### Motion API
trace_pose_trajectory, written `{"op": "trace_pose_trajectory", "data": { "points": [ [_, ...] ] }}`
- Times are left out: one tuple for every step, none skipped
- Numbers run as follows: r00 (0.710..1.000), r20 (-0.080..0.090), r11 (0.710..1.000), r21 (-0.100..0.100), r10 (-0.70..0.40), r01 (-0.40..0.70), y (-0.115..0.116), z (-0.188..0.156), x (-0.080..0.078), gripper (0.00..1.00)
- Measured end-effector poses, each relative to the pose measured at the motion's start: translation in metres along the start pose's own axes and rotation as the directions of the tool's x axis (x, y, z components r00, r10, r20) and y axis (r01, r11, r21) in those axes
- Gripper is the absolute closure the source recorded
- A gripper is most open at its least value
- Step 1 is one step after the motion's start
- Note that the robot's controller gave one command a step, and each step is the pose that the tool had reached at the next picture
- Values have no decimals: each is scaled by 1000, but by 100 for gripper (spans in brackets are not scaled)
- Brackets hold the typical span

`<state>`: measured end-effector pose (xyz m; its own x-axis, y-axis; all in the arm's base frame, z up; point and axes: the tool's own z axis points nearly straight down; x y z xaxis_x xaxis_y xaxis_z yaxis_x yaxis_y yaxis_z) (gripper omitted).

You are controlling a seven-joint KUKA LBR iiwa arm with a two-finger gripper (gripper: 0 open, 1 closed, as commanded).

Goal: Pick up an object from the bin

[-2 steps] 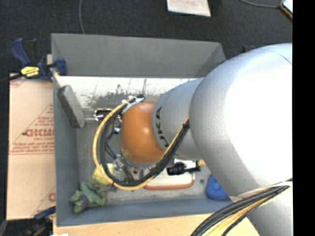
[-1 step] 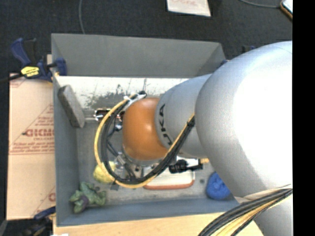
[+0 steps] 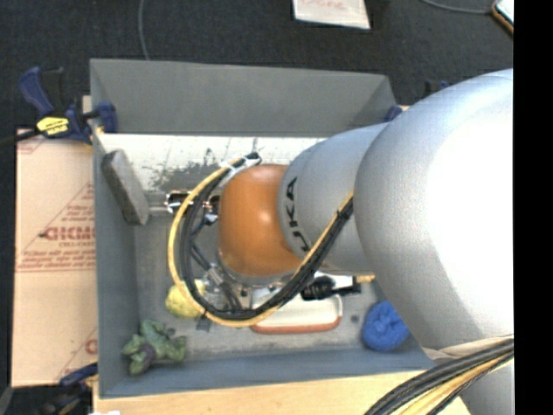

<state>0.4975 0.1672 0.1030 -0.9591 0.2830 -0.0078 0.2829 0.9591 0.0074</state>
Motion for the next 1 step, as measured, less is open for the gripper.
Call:
{"op": "trace_pose_trajectory", "data": {
  "points": [
    [1000, 2, 1000, -1, 0, 0, 0, -16, -1, 100]
  ]
}}
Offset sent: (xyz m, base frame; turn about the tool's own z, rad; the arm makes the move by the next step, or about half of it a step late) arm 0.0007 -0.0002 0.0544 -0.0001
